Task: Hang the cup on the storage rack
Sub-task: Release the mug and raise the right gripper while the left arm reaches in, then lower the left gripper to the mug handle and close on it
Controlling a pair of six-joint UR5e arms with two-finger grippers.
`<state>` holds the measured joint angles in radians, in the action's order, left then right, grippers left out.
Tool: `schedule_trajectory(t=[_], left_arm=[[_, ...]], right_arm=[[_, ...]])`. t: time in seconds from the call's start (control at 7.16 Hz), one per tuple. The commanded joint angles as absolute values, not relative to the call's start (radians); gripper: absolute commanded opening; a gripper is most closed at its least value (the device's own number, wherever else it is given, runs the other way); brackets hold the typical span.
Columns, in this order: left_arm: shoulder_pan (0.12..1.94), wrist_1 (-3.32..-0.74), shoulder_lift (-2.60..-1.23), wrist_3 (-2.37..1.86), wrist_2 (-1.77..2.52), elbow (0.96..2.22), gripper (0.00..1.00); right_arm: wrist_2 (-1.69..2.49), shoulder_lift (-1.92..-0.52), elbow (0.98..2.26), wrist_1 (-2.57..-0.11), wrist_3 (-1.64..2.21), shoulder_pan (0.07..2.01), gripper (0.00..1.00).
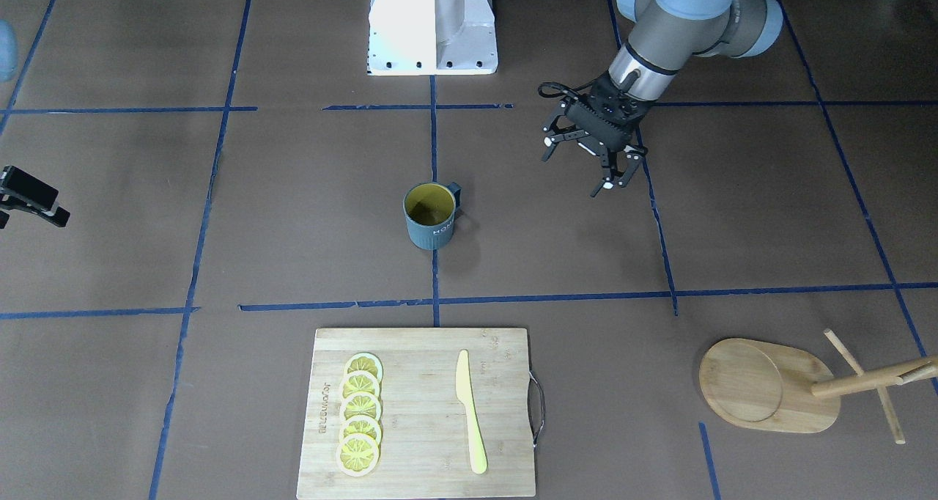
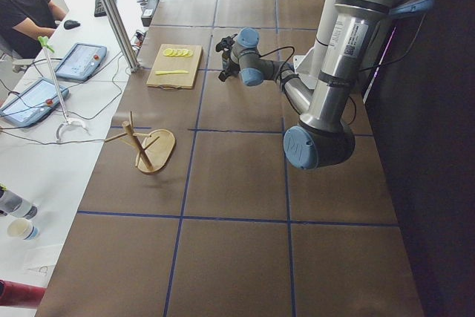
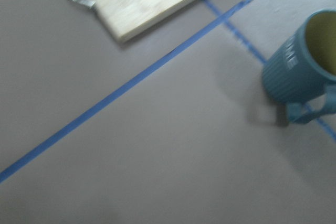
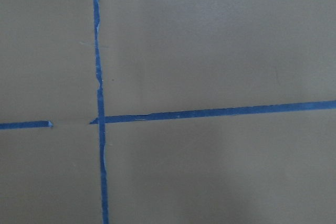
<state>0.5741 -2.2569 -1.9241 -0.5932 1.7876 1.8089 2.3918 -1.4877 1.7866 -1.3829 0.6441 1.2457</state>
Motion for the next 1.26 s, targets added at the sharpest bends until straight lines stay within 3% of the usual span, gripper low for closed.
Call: schedule_trajectory(t=[0.0,0.28,1.12], left_arm=[[0.503,-2.693,-1.951,-0.629,1.651,1.590,0.99],[0.451,-2.830,-1.997,-0.632,1.635,1.482,0.99],[0.276,-2.913,-2.035,-0.629,1.269,1.433,0.93]], right_arm=[[2.393,-1.509,1.782,-1.419,0.540,1.282,1.00],[2.393,-1.503,1.773,-1.419,0.538,1.281,1.00],[2.387,-1.493,1.759,-1.419,0.538,1.275,1.00]])
